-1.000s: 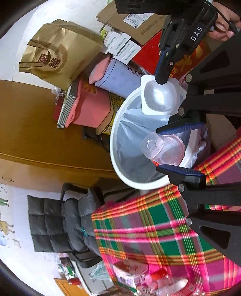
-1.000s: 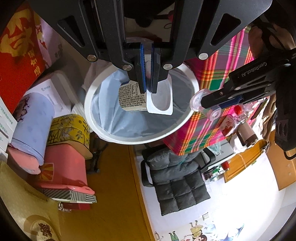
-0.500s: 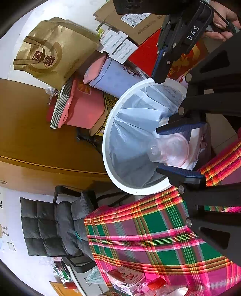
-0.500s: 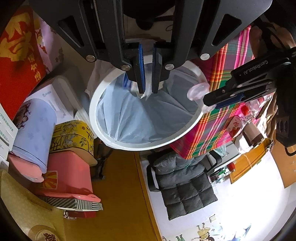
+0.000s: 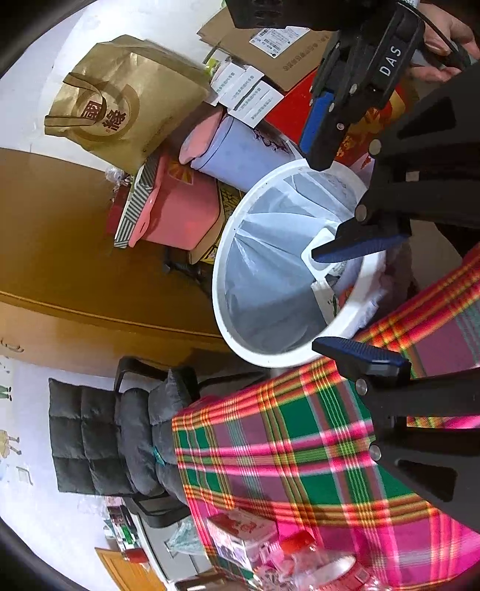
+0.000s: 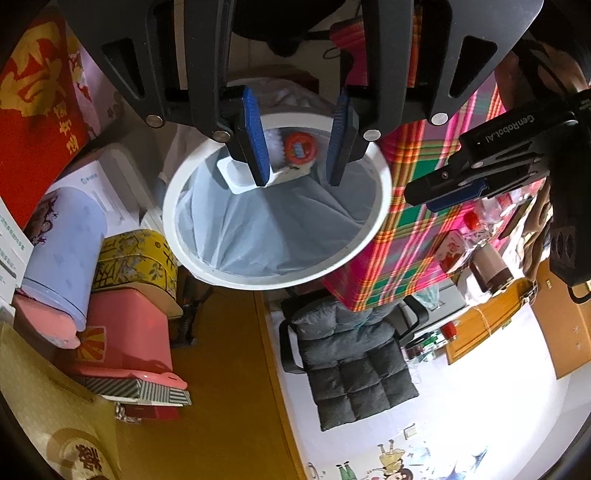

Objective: Collect trash
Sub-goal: 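Carry both cups over the white bin while both tools open to drop them, then move both open tools back over the table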

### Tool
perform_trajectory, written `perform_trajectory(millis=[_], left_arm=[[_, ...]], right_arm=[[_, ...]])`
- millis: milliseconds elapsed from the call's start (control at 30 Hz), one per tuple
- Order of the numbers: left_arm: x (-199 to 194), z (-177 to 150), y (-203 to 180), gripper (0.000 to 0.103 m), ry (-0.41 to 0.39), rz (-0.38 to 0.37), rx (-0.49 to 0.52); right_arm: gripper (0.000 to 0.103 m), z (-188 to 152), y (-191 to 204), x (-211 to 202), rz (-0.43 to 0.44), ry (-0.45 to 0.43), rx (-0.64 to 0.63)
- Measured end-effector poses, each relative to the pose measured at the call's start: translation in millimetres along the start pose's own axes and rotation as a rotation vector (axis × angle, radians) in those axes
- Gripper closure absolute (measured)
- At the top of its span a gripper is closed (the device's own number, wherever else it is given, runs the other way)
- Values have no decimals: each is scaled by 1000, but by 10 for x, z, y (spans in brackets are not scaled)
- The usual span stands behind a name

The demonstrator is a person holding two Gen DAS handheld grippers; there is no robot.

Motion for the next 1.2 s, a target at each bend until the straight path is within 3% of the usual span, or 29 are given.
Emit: perform_trajectory(millis=[367,1200], left_arm=[[-418,-218,134,62,-24,42,-37],[-1277,-898,619,62,-50,218,-128]], right_arm=[[68,-110,286,-121,39,-6,-59],[68,-523,981,-205,235,57,-142]])
Point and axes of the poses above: each gripper's, at about its wrist camera, not at the fingertips, and x roughly the way its jaws point, y to its left, z to its top, the point moved 6 cm from there along x, roughly the way its jaws point, and after that the axes turned 12 degrees about x, right-handed, at the moved point
